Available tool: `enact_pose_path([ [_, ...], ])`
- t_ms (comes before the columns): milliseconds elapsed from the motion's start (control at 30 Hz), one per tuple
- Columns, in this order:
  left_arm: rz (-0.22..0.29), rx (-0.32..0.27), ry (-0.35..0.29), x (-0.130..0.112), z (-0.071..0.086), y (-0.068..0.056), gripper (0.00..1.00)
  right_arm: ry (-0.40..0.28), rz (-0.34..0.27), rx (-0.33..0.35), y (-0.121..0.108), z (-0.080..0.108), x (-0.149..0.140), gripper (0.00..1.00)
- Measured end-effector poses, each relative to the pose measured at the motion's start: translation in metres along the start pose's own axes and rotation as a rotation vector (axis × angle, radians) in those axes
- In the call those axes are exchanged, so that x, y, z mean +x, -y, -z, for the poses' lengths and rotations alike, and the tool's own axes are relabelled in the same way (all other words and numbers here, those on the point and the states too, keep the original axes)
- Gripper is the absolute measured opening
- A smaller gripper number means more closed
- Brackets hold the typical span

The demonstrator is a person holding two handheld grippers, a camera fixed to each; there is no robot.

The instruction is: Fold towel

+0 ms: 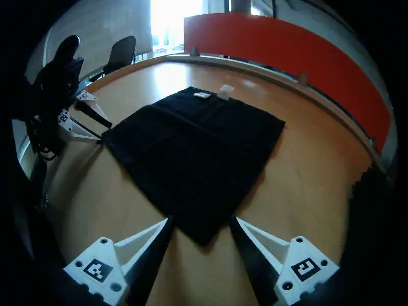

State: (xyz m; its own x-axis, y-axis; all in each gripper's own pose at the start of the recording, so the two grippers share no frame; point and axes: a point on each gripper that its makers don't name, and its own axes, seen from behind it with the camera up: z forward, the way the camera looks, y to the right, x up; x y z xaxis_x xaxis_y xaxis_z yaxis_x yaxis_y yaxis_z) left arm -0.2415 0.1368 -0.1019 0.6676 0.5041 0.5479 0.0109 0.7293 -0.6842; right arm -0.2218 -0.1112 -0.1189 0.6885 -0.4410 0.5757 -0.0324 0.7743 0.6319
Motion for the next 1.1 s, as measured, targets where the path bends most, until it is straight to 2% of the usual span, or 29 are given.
enact_pose_path([
  [233, 0.013, 0.01, 0.0, 0.0, 0.0001, -0.0001, 0.6, 0.0, 0.008, 0.011, 0.0034, -0.0002, -0.0002, 0.6],
  [367, 0.017, 0.012, 0.002, 0.0003, -0.0005, 0.0001, 0.51, 0.001, 0.009, 0.015, 0.0032, -0.0007, -0.0001, 0.5],
  [500, 0.028, 0.027, 0.003, 0.002, -0.0011, 0.0042, 0.24, 0.002, 0.012, 0.02, 0.0024, -0.0018, -0.0002, 0.41],
  [567, 0.04, 0.03, 0.005, 0.0025, -0.0013, 0.0044, 0.2, 0.003, 0.014, 0.022, 0.0023, -0.0023, -0.0002, 0.35],
  [633, 0.047, 0.029, 0.006, 0.0025, -0.0014, 0.0046, 0.19, 0.003, 0.015, 0.026, 0.0027, -0.003, -0.0001, 0.26],
  [800, 0.051, 0.023, 0.01, 0.0027, -0.0012, 0.0045, 0.17, 0.004, 0.021, 0.038, 0.0049, -0.0049, 0.0006, 0.18],
  [1100, 0.077, 0.005, 0.031, 0.0027, 0.0003, 0.0013, 0.11, 0.013, 0.016, 0.053, 0.0068, -0.0065, 0.0017, 0.13],
])
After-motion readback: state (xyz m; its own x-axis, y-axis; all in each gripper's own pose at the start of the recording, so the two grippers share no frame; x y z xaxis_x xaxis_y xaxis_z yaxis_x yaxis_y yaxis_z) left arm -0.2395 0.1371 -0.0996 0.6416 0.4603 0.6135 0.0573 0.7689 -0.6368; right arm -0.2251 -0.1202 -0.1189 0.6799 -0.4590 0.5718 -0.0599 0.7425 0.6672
